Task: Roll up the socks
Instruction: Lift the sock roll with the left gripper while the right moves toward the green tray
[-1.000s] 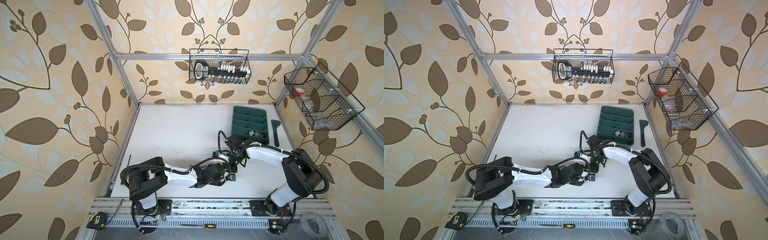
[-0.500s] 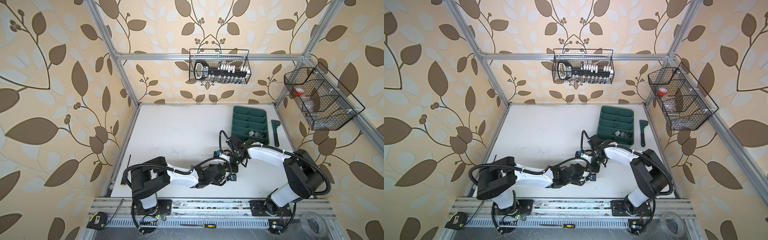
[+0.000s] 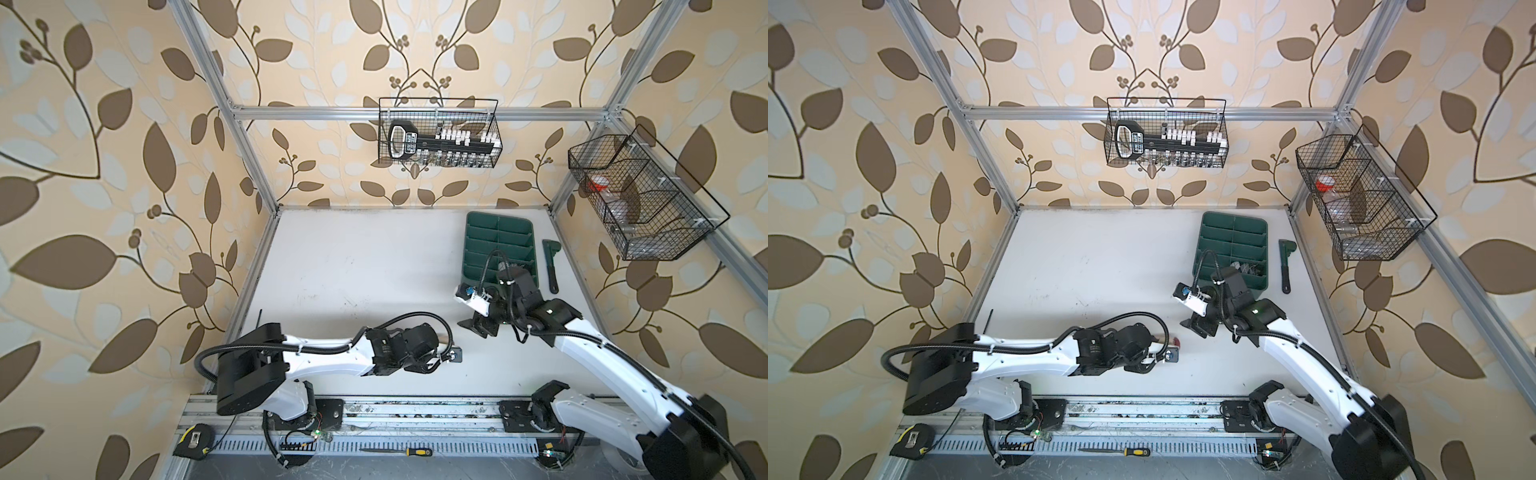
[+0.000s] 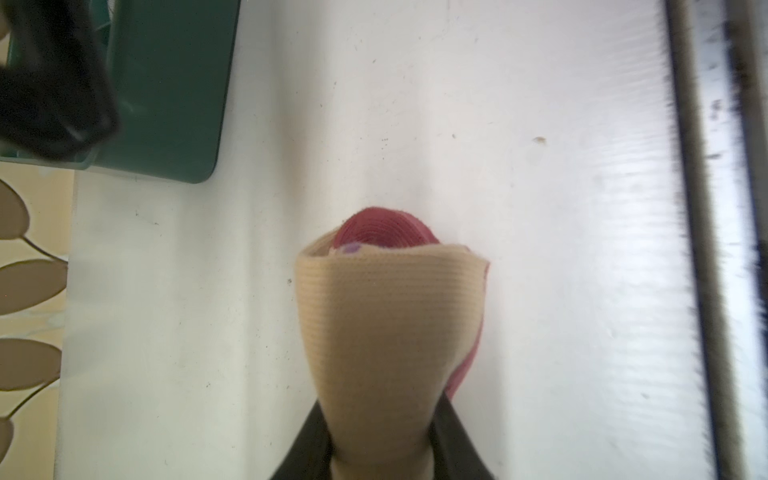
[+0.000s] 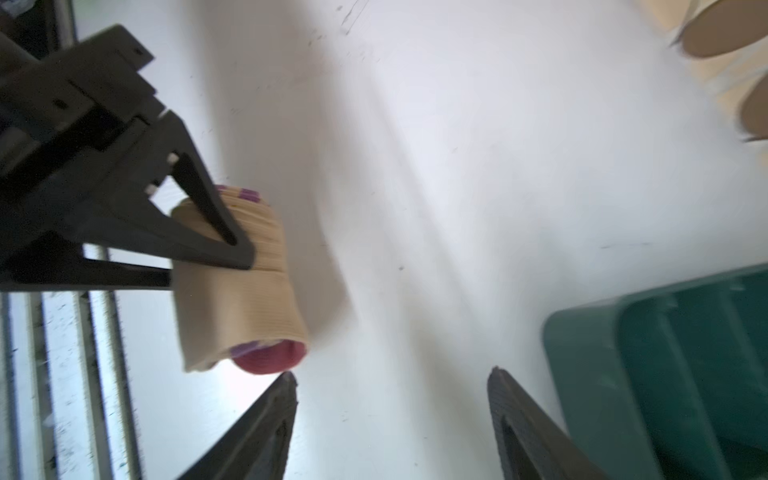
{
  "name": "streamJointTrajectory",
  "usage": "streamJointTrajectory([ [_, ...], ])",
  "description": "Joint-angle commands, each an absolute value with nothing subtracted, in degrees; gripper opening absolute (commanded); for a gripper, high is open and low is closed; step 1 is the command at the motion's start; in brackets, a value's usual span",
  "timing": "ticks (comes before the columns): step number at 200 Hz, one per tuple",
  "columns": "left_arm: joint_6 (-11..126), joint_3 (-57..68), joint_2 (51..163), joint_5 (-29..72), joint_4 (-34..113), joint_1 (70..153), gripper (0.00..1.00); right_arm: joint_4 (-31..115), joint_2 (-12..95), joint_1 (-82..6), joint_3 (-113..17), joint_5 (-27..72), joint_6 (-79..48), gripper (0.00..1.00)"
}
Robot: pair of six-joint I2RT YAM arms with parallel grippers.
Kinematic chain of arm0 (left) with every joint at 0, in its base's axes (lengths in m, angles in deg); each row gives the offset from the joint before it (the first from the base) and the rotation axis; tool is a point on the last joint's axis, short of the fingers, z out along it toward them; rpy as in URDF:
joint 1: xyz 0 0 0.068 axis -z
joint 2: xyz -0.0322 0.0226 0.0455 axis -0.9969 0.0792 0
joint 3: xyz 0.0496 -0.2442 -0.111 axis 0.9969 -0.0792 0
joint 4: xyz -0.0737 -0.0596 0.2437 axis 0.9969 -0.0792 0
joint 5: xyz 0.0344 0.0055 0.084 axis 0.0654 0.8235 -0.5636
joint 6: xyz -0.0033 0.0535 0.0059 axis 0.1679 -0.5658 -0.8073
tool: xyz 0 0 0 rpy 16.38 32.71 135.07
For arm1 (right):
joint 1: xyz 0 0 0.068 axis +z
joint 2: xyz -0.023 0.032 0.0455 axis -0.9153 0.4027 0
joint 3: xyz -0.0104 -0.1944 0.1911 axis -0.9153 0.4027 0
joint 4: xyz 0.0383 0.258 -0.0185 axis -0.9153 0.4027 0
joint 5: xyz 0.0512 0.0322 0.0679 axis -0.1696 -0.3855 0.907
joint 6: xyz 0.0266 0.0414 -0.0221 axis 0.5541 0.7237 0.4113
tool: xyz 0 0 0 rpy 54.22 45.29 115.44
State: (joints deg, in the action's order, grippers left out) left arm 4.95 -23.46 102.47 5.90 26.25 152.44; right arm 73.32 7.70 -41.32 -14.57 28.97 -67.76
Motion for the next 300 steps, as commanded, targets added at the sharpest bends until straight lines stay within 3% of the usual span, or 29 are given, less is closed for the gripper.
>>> streamJointTrajectory([
  [1,4.56,-21.41,96.14,17.13,15.75,147.38,0.00,74.74,4.42,-43.17,-12.51,21.57,-73.19,0.71],
  [41,2.82,-15.43,90.00,31.41,10.02,134.39,0.00,72.43,9.97,-48.40,-12.64,12.31,-78.26,0.62],
  [75,2.21,-12.07,87.04,37.59,5.81,131.24,0.00,72.70,24.53,-48.80,-21.67,7.81,-77.52,0.55],
  [102,4.19,-16.64,80.31,37.33,10.71,129.82,0.00,74.52,34.10,-48.73,-29.16,6.86,-77.17,0.48],
  [149,5.47,-19.09,74.13,32.97,12.23,128.97,0.00,76.67,38.79,-48.15,-32.55,7.42,-81.03,0.33],
  [244,6.63,-20.65,71.70,29.30,14.82,128.92,0.00,75.87,47.13,-46.70,-34.98,8.35,-82.78,0.27],
  [276,7.09,-20.65,71.96,28.62,15.08,128.96,0.00,75.85,48.82,-46.22,-35.42,9.27,-83.05,0.19],
  [300,7.06,-20.49,72.29,28.07,14.97,128.93,0.00,75.89,49.57,-45.47,-35.31,10.07,-83.22,0.03],
])
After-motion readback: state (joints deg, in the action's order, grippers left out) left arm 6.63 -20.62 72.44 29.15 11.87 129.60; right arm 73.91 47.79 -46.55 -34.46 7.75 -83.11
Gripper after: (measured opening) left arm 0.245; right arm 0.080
